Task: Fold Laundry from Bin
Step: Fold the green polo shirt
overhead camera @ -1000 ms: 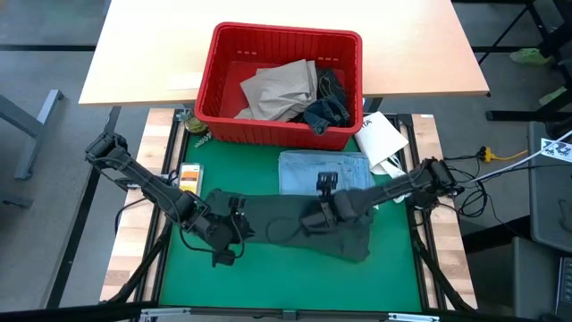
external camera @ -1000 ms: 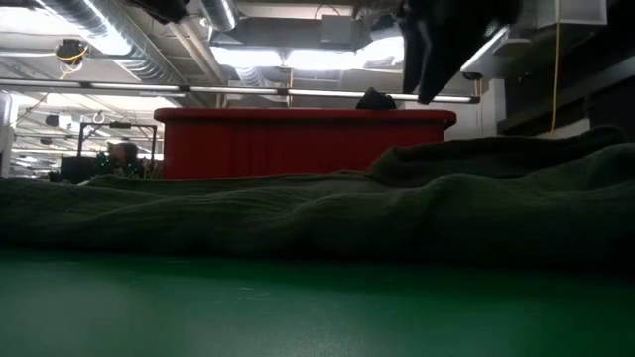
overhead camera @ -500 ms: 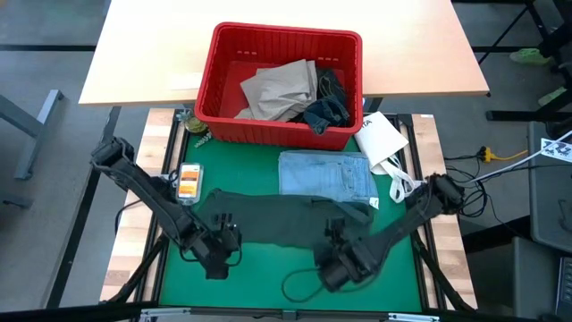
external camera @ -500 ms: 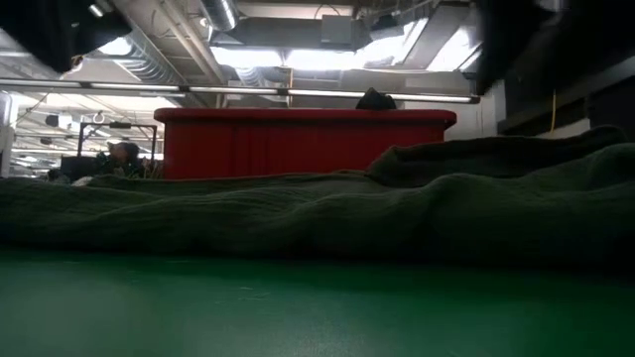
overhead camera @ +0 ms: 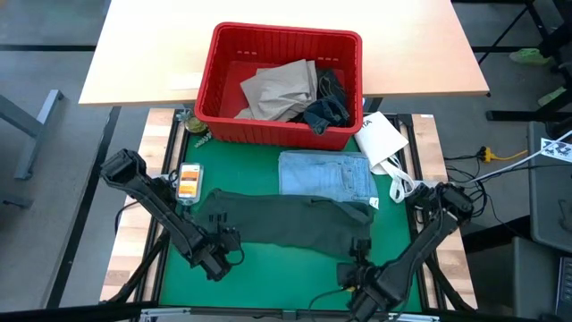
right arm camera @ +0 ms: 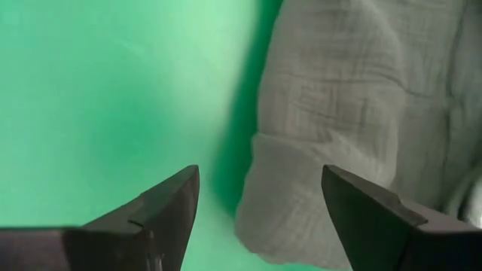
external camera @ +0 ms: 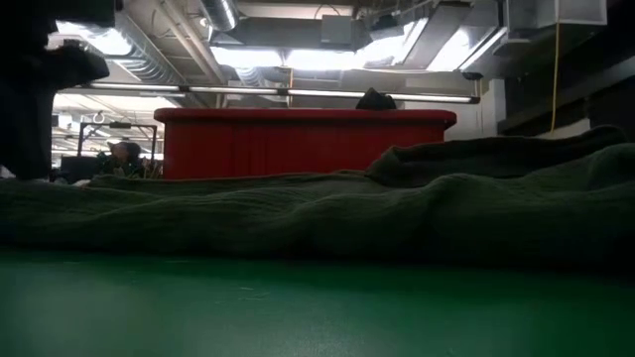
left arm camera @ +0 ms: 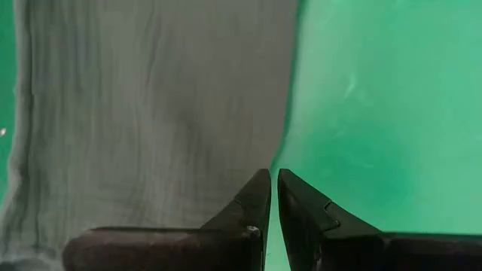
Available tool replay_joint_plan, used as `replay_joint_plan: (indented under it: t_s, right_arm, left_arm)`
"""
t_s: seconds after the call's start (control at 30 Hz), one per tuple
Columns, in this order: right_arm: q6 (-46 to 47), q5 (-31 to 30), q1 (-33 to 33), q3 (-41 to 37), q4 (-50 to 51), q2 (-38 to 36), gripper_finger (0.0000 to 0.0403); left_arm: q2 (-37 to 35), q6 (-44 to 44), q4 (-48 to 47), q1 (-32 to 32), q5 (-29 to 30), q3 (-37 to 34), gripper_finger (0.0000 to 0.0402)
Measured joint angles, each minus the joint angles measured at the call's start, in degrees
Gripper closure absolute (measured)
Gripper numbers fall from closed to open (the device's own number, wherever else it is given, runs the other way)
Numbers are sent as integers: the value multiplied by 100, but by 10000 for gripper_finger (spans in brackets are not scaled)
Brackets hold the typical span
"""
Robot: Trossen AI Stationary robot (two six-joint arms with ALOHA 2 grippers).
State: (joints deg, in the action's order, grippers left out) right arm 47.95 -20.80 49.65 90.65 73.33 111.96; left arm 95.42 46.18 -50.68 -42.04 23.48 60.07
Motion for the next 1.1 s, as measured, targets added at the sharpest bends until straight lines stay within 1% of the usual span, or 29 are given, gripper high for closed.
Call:
replay_joint_plan:
  t_s: [0.17,0.3,0.4,0.6,0.73,0.8,0.97,1.1]
  right_arm:
    - [137,160,68,0,215,417,123]
    - [135,297,36,0,314,696,123]
    - [130,634,11,0,562,861,123]
    - [128,1283,22,0,998,1096,123]
    - [124,1356,26,0,1189,1188,123]
    - [100,1419,25,0,1318,1246,123]
    - [-142,1817,22,4,1668,1278,123]
    - [-360,1952,22,4,1631,1278,123]
  left_arm:
    - [122,-5,-32,-1,38,0,378]
    - [232,-5,-28,19,280,0,378]
    - [351,-7,-32,85,310,0,378]
    - [753,-22,-209,213,187,0,379]
    - [1012,-410,-294,248,-199,5,379]
    - [1044,-534,-304,247,-361,14,379]
    - [1058,-585,-450,162,-420,20,379]
    - [1057,-585,-730,130,-652,15,379]
